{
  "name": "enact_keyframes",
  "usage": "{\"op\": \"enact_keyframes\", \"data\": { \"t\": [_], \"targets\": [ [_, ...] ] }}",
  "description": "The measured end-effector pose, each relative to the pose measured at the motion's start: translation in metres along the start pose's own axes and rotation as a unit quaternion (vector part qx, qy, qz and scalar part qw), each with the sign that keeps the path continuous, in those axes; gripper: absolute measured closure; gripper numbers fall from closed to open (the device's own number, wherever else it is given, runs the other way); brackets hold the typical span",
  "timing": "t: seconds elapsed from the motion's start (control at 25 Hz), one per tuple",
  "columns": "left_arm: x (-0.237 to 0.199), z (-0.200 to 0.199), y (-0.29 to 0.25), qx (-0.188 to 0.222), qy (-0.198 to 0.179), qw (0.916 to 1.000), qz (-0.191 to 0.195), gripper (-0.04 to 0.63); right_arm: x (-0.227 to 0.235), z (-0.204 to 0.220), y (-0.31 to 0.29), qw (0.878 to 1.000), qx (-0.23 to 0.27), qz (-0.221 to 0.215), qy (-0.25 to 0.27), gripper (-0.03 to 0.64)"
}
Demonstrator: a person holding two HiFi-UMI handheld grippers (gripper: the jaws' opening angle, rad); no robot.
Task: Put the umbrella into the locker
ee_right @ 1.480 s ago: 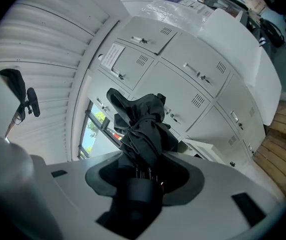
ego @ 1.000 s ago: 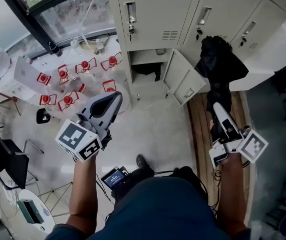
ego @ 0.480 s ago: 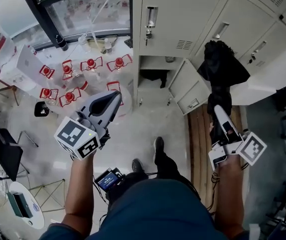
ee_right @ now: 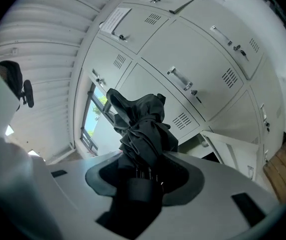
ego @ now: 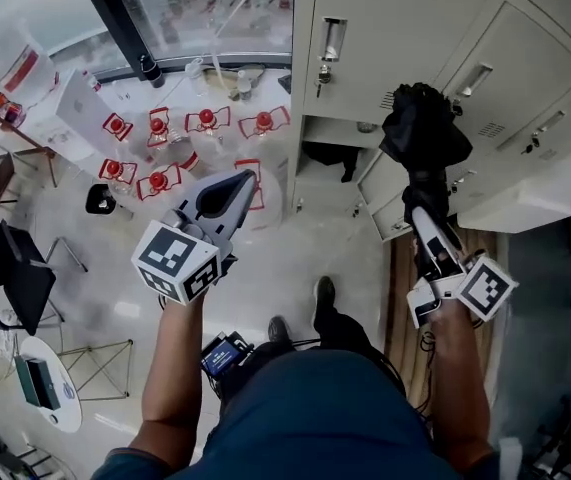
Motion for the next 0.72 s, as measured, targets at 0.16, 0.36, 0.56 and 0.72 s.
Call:
{"op": "enact_keyframes", "data": {
  "t": [0.16, 0.36, 0.56, 0.72],
  "targets": [
    [-0.008, 0.006, -0.019, -0.010, -0.009, 0.9998, -0.017, 0.577, 0.015, 0.005, -0.020, 0.999, -0.014, 0.010, 0.031, 0.408],
    [-0.020, 0.014, -0.036, -0.007, 0.007, 0.9995, -0.029, 0.577, 0.033, 0.013, -0.041, 0.999, -0.021, 0.013, 0.040, 0.408],
    [-0.024, 0.021, -0.050, -0.011, 0.012, 0.9993, -0.032, 0.577, 0.049, 0.018, -0.055, 0.998, -0.028, 0.015, 0.047, 0.408],
    [-0.027, 0.028, -0.061, -0.014, 0.015, 0.9993, -0.032, 0.577, 0.059, 0.025, -0.064, 0.998, -0.038, 0.005, 0.053, 0.408]
  ]
}}
Point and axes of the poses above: the fingertips, and each gripper's own axes: y backward along the fingers, x to its right, z out of its underside, the point moved 6 cm from there along y, backward along the fingers, and after that the axes turned 6 degrees about x, right-handed, at the moved point
